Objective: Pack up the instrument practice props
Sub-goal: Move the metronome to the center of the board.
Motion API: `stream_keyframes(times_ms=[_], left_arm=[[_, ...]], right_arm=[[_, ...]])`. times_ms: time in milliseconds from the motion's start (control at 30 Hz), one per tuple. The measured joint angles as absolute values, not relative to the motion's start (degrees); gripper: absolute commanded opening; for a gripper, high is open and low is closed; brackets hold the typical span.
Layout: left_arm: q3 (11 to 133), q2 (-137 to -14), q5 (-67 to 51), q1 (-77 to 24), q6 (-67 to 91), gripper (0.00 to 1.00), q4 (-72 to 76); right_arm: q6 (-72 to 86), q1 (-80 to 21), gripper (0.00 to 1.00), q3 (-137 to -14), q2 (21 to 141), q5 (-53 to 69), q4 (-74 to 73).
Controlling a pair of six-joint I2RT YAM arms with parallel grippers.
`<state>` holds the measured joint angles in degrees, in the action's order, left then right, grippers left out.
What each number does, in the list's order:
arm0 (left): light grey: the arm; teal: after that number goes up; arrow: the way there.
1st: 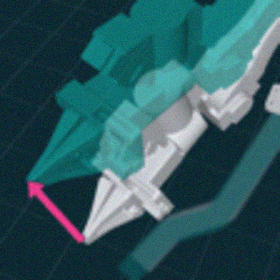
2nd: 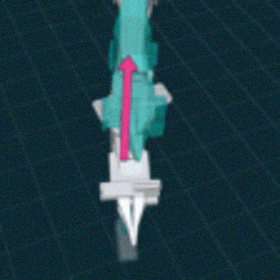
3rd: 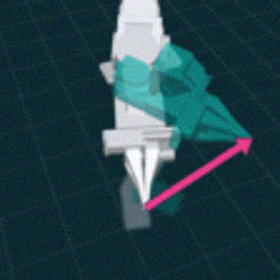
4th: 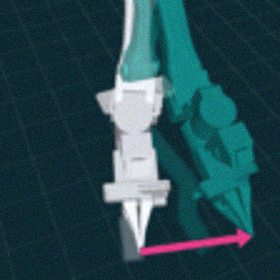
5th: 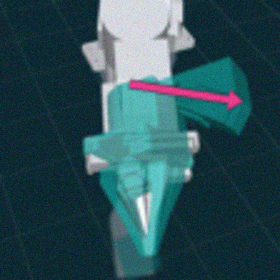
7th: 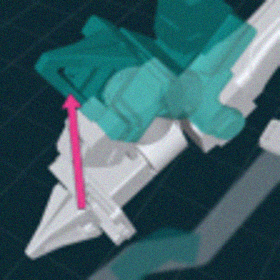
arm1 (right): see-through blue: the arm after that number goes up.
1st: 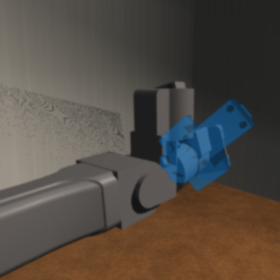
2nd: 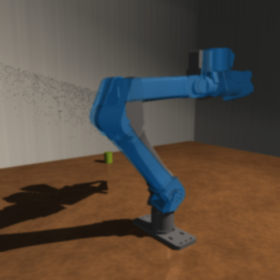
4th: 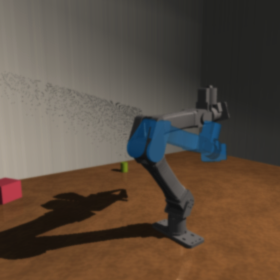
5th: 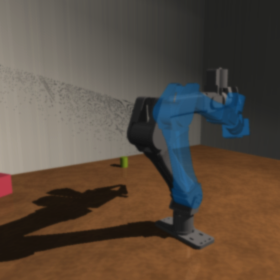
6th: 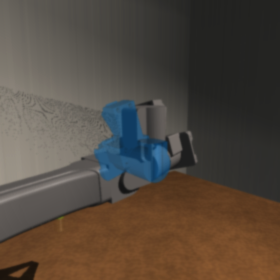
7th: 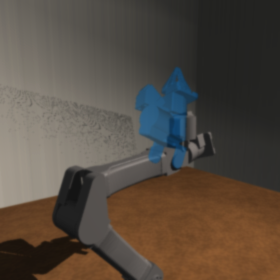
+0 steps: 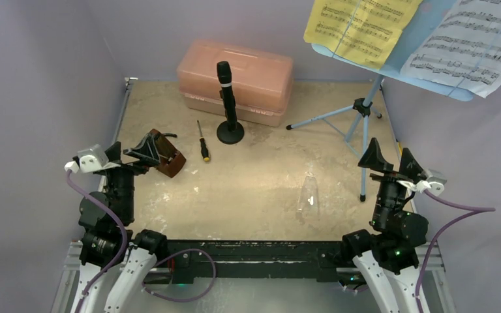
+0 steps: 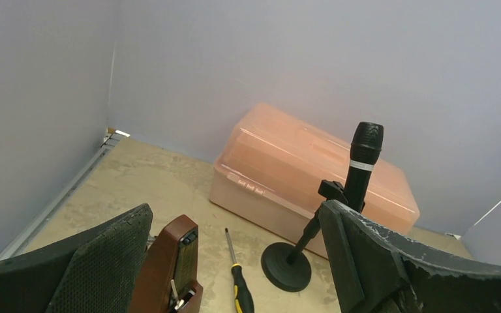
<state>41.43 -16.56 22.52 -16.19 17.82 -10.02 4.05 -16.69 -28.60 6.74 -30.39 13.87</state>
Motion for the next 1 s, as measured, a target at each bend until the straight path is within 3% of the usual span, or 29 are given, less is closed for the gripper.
stream_keyframes(times_ms=[367,1000], left_arm=[[43.09,-16.08,28.60,-16.19,20.49,0.99,-14.28],[49.12,-26.15,35.92,-16.19,28.67,0.99,-30.35]], right_arm=[[5.80,-16.69,0.98,-29.56,9.63,-26.87,11.79],[8.03,-16.69,0.98,-29.93,9.61,-22.85,9.72]])
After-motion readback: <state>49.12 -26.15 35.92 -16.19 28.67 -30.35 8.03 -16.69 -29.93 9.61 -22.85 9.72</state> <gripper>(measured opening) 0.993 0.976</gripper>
